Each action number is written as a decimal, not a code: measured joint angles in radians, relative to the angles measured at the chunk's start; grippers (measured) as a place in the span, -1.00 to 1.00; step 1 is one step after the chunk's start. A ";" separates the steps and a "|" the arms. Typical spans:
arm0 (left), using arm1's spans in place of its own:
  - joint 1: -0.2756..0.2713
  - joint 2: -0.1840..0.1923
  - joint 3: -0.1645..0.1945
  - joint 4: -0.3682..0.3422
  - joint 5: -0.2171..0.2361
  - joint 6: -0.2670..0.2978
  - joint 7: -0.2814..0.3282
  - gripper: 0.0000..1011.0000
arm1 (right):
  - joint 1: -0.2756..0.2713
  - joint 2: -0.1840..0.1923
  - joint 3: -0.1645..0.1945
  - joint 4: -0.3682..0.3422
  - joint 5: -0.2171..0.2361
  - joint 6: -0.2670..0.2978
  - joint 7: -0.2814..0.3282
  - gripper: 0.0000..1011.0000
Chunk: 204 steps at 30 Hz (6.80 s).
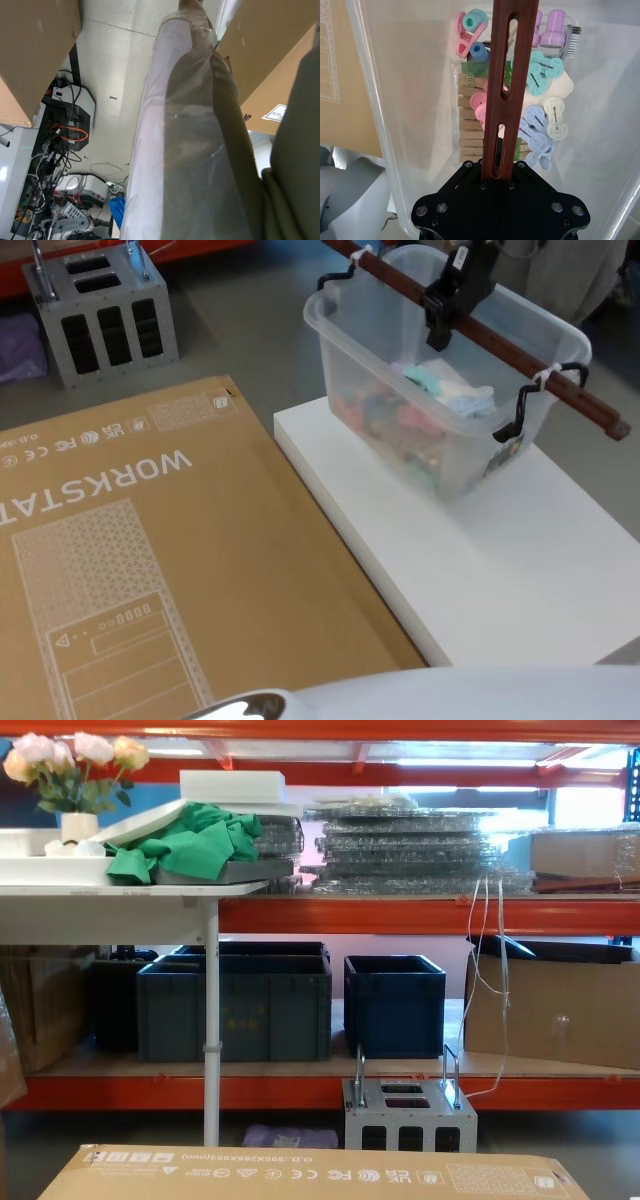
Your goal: Use one hand to grasp the basket and place it at the designated location.
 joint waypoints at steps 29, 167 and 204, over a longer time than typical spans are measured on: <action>0.000 0.000 0.000 0.000 0.000 0.000 0.000 -1.00 | -0.082 0.016 0.028 0.075 -0.033 0.094 -0.006 -1.00; 0.000 0.000 0.000 0.000 0.000 0.000 0.000 -1.00 | -0.095 0.049 0.178 0.021 -0.097 0.150 -0.023 0.98; 0.000 0.000 0.000 0.000 0.000 0.000 0.000 -1.00 | -0.098 0.093 0.241 -0.021 -0.093 0.172 -0.022 0.98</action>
